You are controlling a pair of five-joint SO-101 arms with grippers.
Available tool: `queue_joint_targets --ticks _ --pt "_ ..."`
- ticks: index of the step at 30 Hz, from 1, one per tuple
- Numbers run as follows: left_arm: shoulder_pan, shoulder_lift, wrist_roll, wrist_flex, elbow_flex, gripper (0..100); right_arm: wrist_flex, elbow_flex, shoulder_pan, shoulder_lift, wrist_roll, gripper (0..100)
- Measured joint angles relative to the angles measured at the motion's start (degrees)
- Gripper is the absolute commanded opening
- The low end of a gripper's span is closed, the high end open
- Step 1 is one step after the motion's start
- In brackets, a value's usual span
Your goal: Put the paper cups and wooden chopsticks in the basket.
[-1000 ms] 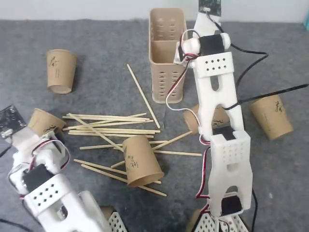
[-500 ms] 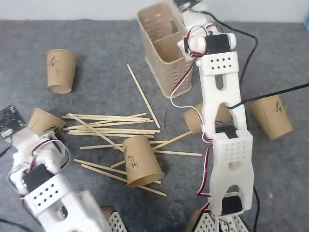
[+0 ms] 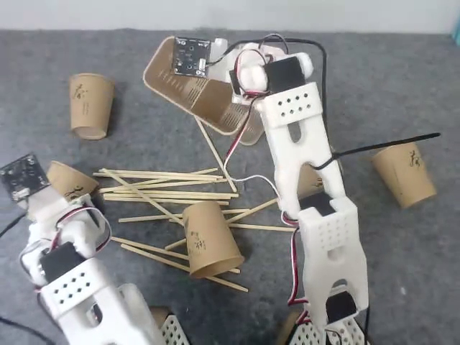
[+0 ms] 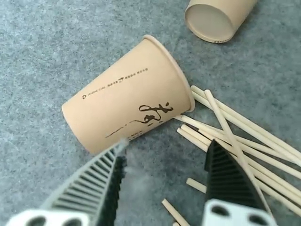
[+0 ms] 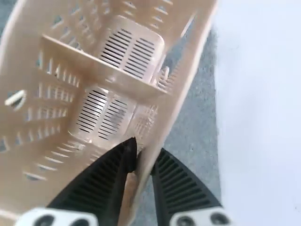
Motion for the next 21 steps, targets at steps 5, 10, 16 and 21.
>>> queue_joint_targets --ticks 5,10,16,21 --pt "0.5 -0.3 0.0 0.0 0.0 26 -2.8 -1.3 3.3 0.4 0.0 3.4" --pt "0.4 -0.3 0.0 0.0 0.0 26 -3.8 -3.4 4.7 0.4 -6.9 15.8" --pt "0.4 -0.3 0.0 0.0 0.0 26 -7.4 -7.1 4.8 0.4 -14.7 17.5" --pt "0.4 -0.3 0.0 0.0 0.0 26 -11.3 -7.5 5.7 0.4 -19.6 17.6"
